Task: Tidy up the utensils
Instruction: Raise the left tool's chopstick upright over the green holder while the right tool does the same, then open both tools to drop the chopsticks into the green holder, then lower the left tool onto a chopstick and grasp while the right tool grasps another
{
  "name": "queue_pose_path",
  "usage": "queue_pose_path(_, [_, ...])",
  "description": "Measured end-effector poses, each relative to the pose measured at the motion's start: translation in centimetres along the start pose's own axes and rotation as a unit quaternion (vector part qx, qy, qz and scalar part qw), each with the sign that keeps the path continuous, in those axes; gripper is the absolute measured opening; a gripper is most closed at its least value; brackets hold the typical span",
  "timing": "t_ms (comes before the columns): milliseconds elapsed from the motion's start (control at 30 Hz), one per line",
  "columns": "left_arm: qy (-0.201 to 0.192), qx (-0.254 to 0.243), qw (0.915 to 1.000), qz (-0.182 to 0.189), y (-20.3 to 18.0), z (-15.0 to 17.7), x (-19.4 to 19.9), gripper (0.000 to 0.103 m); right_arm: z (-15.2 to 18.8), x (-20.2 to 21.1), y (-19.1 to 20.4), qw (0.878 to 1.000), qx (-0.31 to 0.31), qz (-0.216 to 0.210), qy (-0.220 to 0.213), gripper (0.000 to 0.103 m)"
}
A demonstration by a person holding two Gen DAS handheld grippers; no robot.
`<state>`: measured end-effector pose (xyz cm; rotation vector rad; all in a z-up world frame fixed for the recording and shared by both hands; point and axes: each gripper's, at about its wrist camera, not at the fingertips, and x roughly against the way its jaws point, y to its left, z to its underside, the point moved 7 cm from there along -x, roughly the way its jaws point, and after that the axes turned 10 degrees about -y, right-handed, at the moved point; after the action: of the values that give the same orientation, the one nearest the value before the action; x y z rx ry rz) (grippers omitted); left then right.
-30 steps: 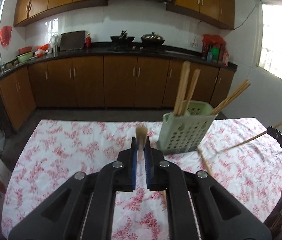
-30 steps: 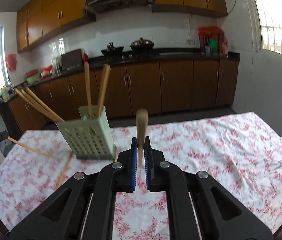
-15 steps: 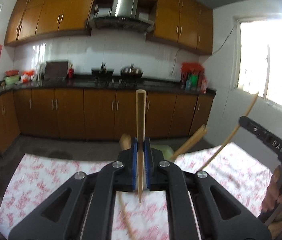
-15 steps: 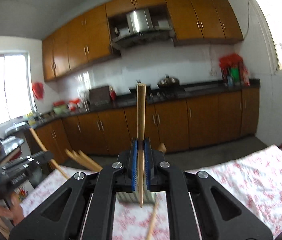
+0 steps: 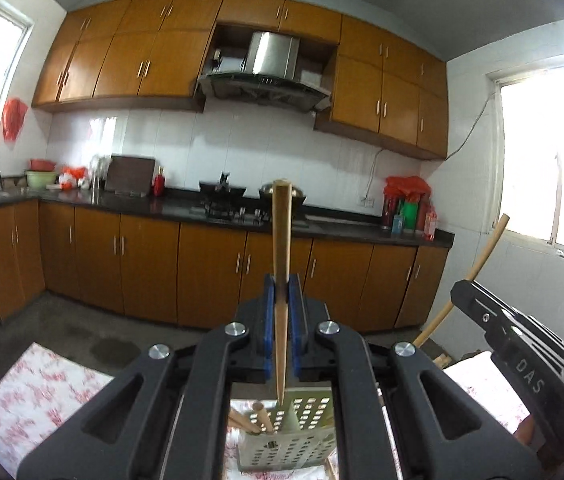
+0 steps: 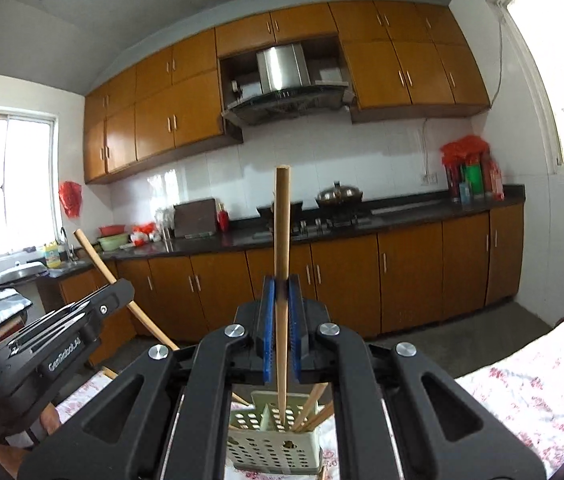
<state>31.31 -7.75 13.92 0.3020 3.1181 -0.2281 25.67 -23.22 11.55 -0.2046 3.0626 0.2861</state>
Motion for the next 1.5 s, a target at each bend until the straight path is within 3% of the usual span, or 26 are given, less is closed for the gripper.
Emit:
queue_pose_path(233, [0.026,0.014,0.9995,0.005,1.4,2.6,-0.9,0.009,1.9,-0.1,-0.4,0.999,-0.009,0.002,0.034,0.009])
queue_pose_path(367, [0.021,0.018,0.9996,0.007,1.9,2.2,0.4,0.016,0.8,1.2,-0.9,1.0,-0.011,0.005,0.027,0.027])
queue_pose_path(533, [0.012,0.02,0.9997,0.003,2.8,1.8,3.8,0.017,0.0,3.5,-2.2,0.999,-0.018,0.023,0.024,0.029])
queue_pose_path(633, [0.017,0.022,0.9996,-0.005,3.8,2.5,6.3,0.022,1.7,5.1,-3.6,0.997,-0.022,0.042,0.054,0.029])
queue_pose_path(733, [0.046,0.022,0.9984,-0.026,5.7,5.2,8.6,0.029,6.1,5.7,-4.9,0.99,-0.018,0.059,0.124,0.029])
queue_pose_path(800, [0.094,0.014,0.9942,-0.05,7.5,8.9,9.5,0.03,10.4,6.0,-5.5,0.98,-0.018,0.06,0.188,0.029])
queue_pose_path(867, [0.144,0.008,0.9872,-0.068,9.0,12.8,10.0,0.03,16.0,6.7,-5.8,0.961,-0.027,0.051,0.27,0.028])
queue_pose_path(1000, [0.234,0.03,0.969,-0.071,10.5,19.0,10.8,0.03,22.6,8.6,-4.1,0.932,-0.05,0.017,0.358,0.026])
queue_pose_path(1267, [0.29,0.005,0.9563,-0.036,8.0,23.1,11.0,0.03,26.1,9.3,-1.0,0.921,-0.016,0.001,0.39,0.025])
queue_pose_path(1333, [0.304,-0.009,0.952,-0.031,6.8,24.2,10.8,0.03,26.3,9.3,-1.2,0.923,0.009,0.015,0.385,0.01])
queue_pose_path(1500, [0.333,-0.023,0.9419,-0.034,5.7,26.4,10.0,0.029,25.7,9.0,-4.3,0.924,-0.009,0.057,0.378,0.008])
